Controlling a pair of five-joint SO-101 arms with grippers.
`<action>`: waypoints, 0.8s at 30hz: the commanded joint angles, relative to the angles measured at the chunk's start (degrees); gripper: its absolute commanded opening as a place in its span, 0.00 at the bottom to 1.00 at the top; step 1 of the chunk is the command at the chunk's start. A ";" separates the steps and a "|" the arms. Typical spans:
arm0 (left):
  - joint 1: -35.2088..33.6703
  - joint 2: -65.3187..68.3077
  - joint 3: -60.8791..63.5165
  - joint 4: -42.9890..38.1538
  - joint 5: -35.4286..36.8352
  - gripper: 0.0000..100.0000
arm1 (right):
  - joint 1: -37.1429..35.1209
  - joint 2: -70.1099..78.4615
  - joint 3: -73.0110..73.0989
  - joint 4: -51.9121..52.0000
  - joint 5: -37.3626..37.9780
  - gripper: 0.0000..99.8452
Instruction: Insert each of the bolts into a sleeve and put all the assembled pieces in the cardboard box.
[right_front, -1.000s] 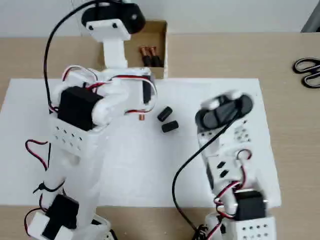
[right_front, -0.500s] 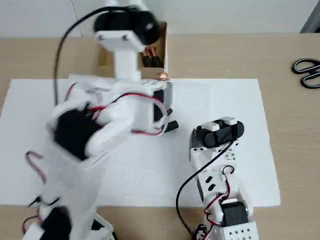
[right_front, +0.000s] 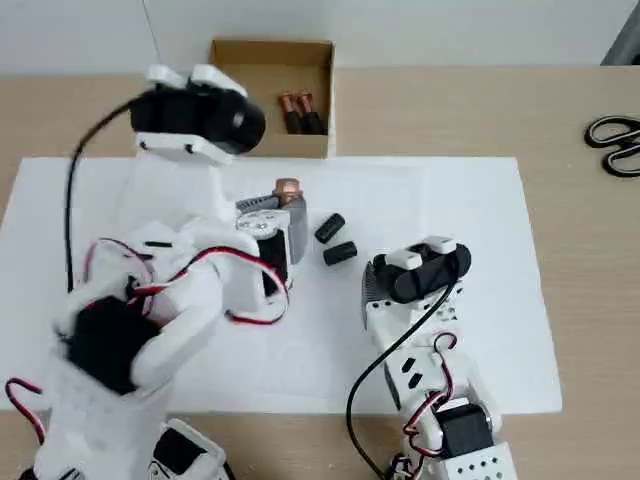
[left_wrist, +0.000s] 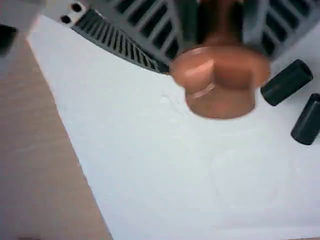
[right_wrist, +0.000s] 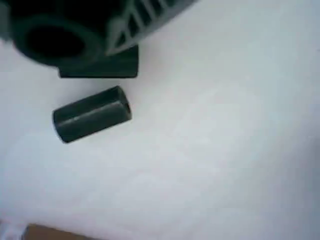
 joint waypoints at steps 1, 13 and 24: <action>-0.79 -4.75 14.11 -16.26 -2.20 0.01 | -0.22 -0.84 -0.70 -1.54 -0.53 0.02; 0.44 -7.65 35.30 -43.60 -2.29 0.01 | -6.11 -0.84 -2.20 -1.54 -0.62 0.02; 5.36 -7.38 38.37 -48.09 -0.79 0.01 | -9.36 -0.84 -2.20 -4.79 -0.62 0.02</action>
